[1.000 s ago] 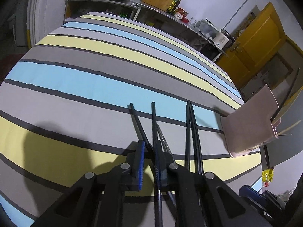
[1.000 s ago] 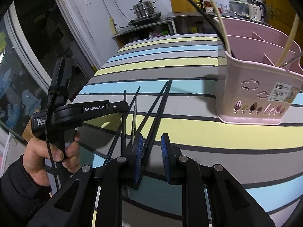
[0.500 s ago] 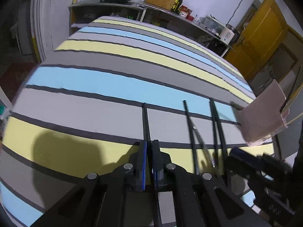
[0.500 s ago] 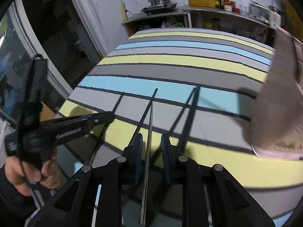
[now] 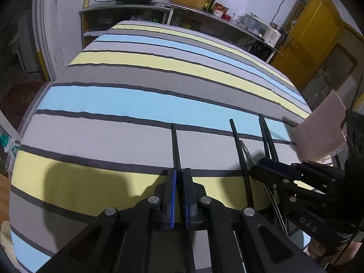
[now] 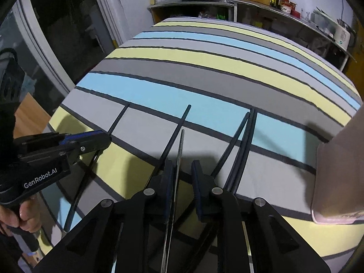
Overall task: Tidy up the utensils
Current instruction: 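Close the left tool on a black chopstick while the right tool grasps a metal stick, then lift both held sticks and carry them over the pink caddy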
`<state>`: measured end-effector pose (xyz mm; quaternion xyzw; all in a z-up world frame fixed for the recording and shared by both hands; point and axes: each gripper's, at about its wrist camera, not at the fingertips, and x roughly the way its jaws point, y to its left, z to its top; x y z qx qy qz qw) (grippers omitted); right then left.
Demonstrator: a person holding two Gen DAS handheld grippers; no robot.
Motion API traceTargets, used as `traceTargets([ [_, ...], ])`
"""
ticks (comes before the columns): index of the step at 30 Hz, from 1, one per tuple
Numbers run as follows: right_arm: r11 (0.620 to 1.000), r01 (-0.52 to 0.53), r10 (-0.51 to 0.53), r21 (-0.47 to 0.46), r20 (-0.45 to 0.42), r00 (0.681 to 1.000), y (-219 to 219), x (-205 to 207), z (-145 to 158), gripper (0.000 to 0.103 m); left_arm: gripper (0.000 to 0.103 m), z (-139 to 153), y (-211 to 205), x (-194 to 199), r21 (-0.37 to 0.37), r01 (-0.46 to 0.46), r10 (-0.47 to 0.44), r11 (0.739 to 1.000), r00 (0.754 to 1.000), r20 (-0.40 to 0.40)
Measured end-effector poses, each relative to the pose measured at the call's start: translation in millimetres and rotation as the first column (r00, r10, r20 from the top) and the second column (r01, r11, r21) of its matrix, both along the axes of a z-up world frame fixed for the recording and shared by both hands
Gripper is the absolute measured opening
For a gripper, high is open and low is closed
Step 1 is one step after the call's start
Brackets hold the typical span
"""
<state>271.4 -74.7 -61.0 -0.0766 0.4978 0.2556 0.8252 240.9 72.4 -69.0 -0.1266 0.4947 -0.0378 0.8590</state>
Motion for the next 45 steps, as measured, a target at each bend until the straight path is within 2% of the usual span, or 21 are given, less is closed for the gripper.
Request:
traceTargets([
  [5, 0.998, -0.016, 0.017, -0.058, 0.016, 1.0, 5.8, -0.1, 1.6, 0.008, 0.006, 1.8, -12.0, 4.9, 0.089, 0.044, -0.041, 0.995, 0.999, -0.029],
  [9, 0.999, -0.012, 0.013, -0.043, 0.007, 1.0, 5.3, 0.9, 2.0, 0.005, 0.006, 2.6, -19.1, 6.6, 0.142, 0.07, -0.065, 0.987, 0.997, -0.037],
  [13, 1.0, -0.003, 0.003, -0.008, 0.009, 1.0, -0.2, -2.6, 9.2, 0.005, 0.005, 4.4, -11.7, 5.3, 0.1, 0.058, -0.054, 0.993, 0.998, -0.041],
  [17, 1.0, -0.004, 0.003, 0.014, 0.032, 0.999, -3.4, -9.1, 22.9, 0.005, 0.005, 16.7, -10.1, -1.9, 0.072, 0.058, -0.058, 0.996, 0.998, -0.011],
  [32, 0.986, 0.053, -0.081, 0.156, 0.178, 0.981, -46.3, -51.0, 109.7, 0.005, 0.004, 126.7, -9.7, -51.1, 0.032, 0.121, -0.125, 0.992, 0.972, 0.2],
  [39, 0.976, 0.079, -0.125, 0.205, 0.221, 0.967, -65.8, -68.5, 134.9, 0.005, 0.004, 162.6, -22.1, -67.0, 0.035, 0.159, -0.162, 0.987, 0.95, 0.266],
  [45, 0.966, 0.111, -0.168, 0.235, 0.237, 0.957, -86.2, -75.5, 143.0, 0.005, 0.004, 182.7, -33.0, -73.8, 0.021, 0.19, -0.187, 0.982, 0.933, 0.307],
])
